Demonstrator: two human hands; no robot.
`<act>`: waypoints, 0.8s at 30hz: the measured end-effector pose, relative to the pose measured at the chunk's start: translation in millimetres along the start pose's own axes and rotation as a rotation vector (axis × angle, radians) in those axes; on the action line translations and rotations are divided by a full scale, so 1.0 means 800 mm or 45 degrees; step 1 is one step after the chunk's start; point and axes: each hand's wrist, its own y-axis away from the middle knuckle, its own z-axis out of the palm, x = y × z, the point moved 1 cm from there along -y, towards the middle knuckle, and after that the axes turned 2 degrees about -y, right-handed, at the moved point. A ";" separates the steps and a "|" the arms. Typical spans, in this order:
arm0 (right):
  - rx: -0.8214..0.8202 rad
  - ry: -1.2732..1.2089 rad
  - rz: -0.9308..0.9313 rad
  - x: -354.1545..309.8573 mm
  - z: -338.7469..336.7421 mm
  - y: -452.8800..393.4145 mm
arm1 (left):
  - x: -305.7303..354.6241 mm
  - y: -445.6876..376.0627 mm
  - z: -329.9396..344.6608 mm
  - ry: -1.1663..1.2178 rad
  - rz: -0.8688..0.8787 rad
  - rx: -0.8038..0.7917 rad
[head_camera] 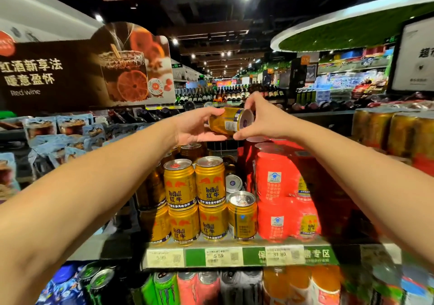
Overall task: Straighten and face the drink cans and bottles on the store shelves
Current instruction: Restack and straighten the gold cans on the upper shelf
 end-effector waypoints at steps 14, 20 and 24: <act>-0.236 -0.399 0.039 -0.025 0.003 0.031 | 0.016 0.046 0.036 -0.817 0.395 0.095; -0.142 -0.265 0.041 -0.025 0.012 0.036 | 0.016 0.056 0.044 -0.992 0.394 0.055; -0.090 -0.196 0.049 -0.022 0.010 0.040 | 0.019 0.055 0.053 -1.034 0.366 0.043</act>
